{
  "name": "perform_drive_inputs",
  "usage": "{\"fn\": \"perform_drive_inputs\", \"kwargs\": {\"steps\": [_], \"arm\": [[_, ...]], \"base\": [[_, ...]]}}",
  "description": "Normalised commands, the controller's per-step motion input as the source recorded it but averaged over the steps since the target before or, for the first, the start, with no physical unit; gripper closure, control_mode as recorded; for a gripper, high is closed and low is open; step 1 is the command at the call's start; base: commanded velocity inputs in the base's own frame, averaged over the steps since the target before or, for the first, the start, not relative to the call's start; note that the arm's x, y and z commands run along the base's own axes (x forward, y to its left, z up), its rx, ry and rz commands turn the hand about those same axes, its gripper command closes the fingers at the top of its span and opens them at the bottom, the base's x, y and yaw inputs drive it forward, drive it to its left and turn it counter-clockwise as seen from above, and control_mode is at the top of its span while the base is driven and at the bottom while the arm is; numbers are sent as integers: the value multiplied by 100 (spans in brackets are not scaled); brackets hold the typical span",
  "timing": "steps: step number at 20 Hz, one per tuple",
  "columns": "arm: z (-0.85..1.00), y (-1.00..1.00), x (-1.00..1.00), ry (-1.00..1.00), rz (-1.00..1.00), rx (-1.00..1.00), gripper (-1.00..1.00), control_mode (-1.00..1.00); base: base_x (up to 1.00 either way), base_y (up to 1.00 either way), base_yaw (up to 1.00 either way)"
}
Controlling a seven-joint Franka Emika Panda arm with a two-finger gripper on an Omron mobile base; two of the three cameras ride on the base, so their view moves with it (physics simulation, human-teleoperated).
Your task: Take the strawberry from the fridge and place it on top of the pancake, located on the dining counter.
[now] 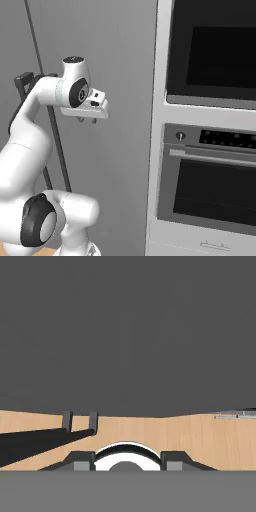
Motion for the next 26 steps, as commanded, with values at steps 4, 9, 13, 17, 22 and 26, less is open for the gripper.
{"fn": "perform_drive_inputs", "kwargs": {"steps": [4, 9, 13, 17, 22, 26], "arm": [[0, 0, 0, 0, 0, 0, -100, 100], [0, 0, 0, 0, 0, 0, -100, 100], [0, 0, 0, 0, 0, 0, -100, 100], [0, 0, 0, 0, 0, 0, -100, 100], [0, 0, 0, 0, 0, 0, -100, 100], [0, 0, 0, 0, 0, 0, -100, 100]], "base": [[-23, 0, 0], [-83, 11, 0], [-45, 49, 0], [-3, 58, -2], [0, 40, -5], [0, 37, -5]]}}
